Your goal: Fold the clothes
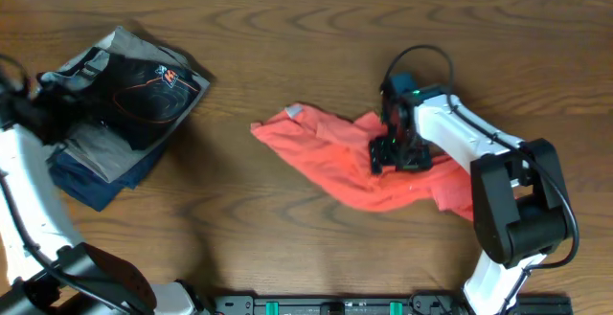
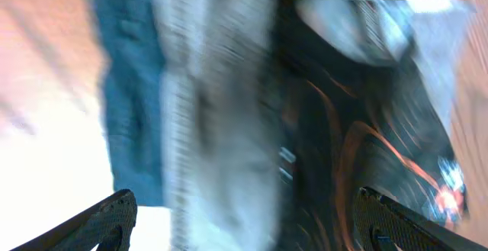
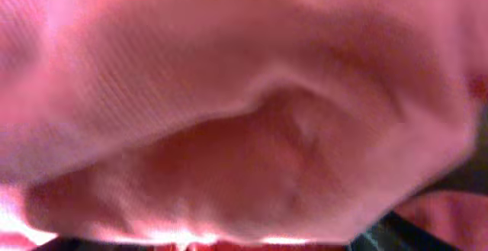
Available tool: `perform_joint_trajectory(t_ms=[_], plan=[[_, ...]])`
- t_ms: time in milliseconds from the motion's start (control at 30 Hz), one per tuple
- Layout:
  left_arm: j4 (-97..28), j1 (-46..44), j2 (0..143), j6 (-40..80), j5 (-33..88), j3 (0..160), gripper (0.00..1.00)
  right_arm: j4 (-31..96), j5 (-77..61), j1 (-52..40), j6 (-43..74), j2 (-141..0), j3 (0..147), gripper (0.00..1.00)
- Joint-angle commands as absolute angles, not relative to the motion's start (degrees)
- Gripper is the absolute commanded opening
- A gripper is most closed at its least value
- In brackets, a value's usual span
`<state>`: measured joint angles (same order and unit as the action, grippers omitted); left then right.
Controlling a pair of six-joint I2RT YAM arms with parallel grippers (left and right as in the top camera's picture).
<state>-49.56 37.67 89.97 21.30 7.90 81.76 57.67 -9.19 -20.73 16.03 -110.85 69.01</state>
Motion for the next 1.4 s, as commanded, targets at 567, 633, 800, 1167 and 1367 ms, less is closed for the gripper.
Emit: perform_joint_trajectory(t_ms=[567, 633, 800, 1167, 1367], plan=[[-39.2, 46.0, 108.1, 28.0, 5.3, 82.7, 0.92, 67.6, -17.5, -40.8, 19.0, -108.6, 68.6, 0.79], [-37.1, 46.0, 108.7, 28.3, 4.8, 82.7, 0.91, 66.3, -14.1, -40.1, 22.1, -106.4, 68.6, 0.79], [-32.6, 46.5, 109.0, 33.9, 2.4, 82.7, 0.92, 64.2, -9.2, -36.2, 24.0, -98.5, 68.6, 0.80], [-21.9, 47.4, 115.9, 37.1, 11.9, 82.7, 0.90, 64.1, -7.9, -24.3, 23.5, -81.5, 68.6, 0.81], [-16.6, 44.6, 124.2, 36.0, 27.2, 82.8, 0.82, 65.7, -7.9, -20.3, 22.2, -73.6, 68.6, 0.83]])
